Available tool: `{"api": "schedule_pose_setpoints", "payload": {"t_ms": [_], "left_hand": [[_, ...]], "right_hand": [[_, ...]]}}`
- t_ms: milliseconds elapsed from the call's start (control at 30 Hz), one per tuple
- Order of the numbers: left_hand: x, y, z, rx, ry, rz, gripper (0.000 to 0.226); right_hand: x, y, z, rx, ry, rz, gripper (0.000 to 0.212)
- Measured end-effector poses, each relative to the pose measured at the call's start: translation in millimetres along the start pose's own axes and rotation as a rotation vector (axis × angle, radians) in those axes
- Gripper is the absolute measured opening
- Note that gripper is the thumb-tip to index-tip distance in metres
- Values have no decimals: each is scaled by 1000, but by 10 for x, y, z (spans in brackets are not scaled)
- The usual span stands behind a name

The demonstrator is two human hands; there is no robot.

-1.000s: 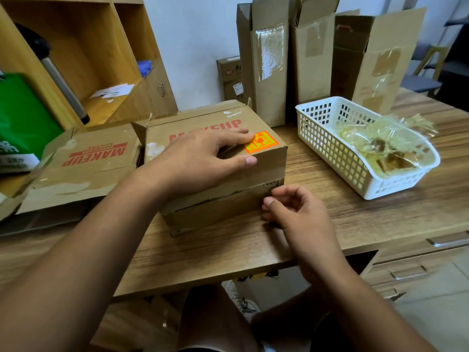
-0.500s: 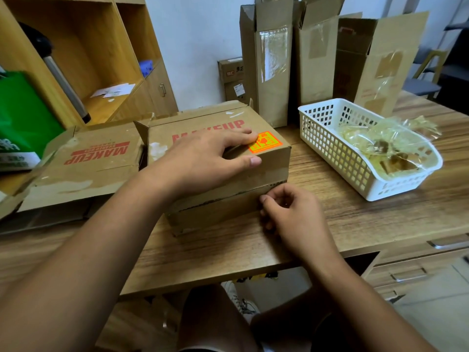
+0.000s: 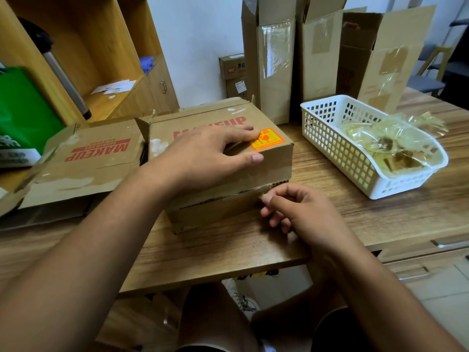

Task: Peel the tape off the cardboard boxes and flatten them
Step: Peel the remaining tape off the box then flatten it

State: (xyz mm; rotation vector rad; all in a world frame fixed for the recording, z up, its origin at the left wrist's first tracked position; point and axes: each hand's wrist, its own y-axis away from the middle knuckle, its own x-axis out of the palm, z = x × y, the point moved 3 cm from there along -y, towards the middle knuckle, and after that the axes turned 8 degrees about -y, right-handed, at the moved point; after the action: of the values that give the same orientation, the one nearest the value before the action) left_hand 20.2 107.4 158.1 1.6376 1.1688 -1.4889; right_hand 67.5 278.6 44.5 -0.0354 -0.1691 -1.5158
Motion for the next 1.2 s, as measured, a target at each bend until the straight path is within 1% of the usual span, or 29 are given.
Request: {"api": "schedule_pose_setpoints", "payload": {"t_ms": [133, 233, 300, 367, 467, 633, 733, 900, 1067, 1133, 1200], "left_hand": [[-2, 1, 4, -7, -4, 5, 56], [6, 2, 10, -1, 2, -2, 61], [6, 3, 15, -3, 3, -1, 66], [4, 3, 14, -4, -1, 2, 62], [6, -2, 15, -5, -13, 2, 60], [-3, 5, -6, -17, -38, -3, 58], [6, 5, -14, -20, -38, -8, 56], [13, -8, -10, -18, -32, -3, 58], [21, -15, 1, -20, -30, -1, 67], [19, -15, 5, -23, -23, 3, 62], [16, -15, 8, -26, -14, 6, 59]], "right_hand": [[-36, -11, 10, 47, 18, 40, 11], [-44, -27, 13, 64, -3, 24, 11], [-35, -36, 21, 79, -16, 5, 14], [-13, -46, 29, 69, 25, -7, 20], [13, -62, 9, 20, 56, -45, 26], [44, -62, 11, -55, 40, -86, 17], [57, -6, 15, -121, 46, -73, 18], [106, 151, 12, -248, 102, -47, 20], [254, 236, -26, -395, 254, -69, 22], [270, 256, 18, -453, 280, -87, 23], [260, 257, 31, -464, 306, -112, 22]]}}
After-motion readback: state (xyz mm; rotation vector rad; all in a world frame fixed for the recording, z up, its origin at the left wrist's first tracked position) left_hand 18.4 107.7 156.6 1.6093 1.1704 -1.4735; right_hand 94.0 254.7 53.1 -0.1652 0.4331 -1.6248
